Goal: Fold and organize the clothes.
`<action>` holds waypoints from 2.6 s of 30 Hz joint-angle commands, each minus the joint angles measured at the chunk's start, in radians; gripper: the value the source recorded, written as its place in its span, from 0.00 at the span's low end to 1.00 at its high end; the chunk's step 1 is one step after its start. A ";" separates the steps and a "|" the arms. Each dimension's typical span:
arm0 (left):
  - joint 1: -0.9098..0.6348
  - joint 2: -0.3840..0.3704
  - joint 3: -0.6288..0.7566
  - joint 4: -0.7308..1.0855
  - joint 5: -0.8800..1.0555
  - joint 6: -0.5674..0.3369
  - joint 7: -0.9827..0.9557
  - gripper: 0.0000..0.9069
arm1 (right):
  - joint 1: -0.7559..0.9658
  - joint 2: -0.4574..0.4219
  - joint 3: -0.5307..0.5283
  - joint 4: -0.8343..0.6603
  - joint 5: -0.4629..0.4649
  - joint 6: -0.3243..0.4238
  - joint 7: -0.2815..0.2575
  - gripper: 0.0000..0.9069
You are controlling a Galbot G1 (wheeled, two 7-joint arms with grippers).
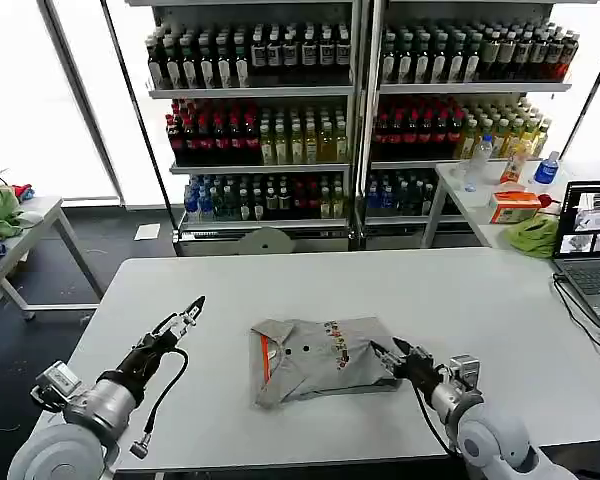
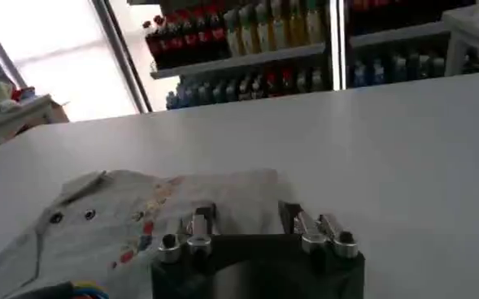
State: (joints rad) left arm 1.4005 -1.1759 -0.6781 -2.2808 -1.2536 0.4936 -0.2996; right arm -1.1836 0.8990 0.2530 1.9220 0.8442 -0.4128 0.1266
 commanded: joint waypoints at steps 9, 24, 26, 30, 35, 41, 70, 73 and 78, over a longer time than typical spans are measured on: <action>0.010 0.011 -0.016 0.001 0.002 0.000 0.009 1.00 | 0.130 0.136 -0.158 0.011 -0.322 0.074 0.107 1.00; 0.064 -0.013 -0.052 0.020 0.023 -0.012 0.054 1.00 | 0.139 0.190 -0.315 -0.088 -0.156 -0.035 0.110 1.00; 0.064 -0.015 -0.051 0.023 0.024 -0.014 0.056 1.00 | 0.127 0.182 -0.308 -0.072 -0.155 -0.084 0.151 1.00; 0.060 -0.023 -0.041 0.028 0.026 -0.015 0.057 1.00 | 0.109 0.185 -0.282 -0.054 -0.111 -0.133 0.221 1.00; 0.059 -0.027 -0.032 0.016 0.035 -0.015 0.055 1.00 | 0.103 0.183 -0.218 0.043 -0.173 -0.039 0.207 1.00; 0.070 -0.020 -0.046 0.015 0.064 -0.021 0.068 1.00 | 0.076 0.138 -0.039 0.188 -0.193 0.125 0.146 1.00; 0.274 -0.209 -0.071 0.032 0.950 -0.546 0.631 1.00 | -0.480 0.143 0.385 0.251 -0.359 0.504 -0.129 1.00; 0.283 -0.235 -0.092 0.032 0.963 -0.561 0.649 1.00 | -0.499 0.141 0.370 0.227 -0.373 0.537 -0.140 1.00; 0.312 -0.239 -0.094 0.027 0.968 -0.575 0.644 1.00 | -0.490 0.152 0.356 0.209 -0.368 0.551 -0.140 1.00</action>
State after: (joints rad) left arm 1.6625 -1.3619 -0.7515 -2.2509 -0.4022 -0.0081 0.2390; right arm -1.6086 1.0421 0.5804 2.1435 0.4928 0.0687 0.0152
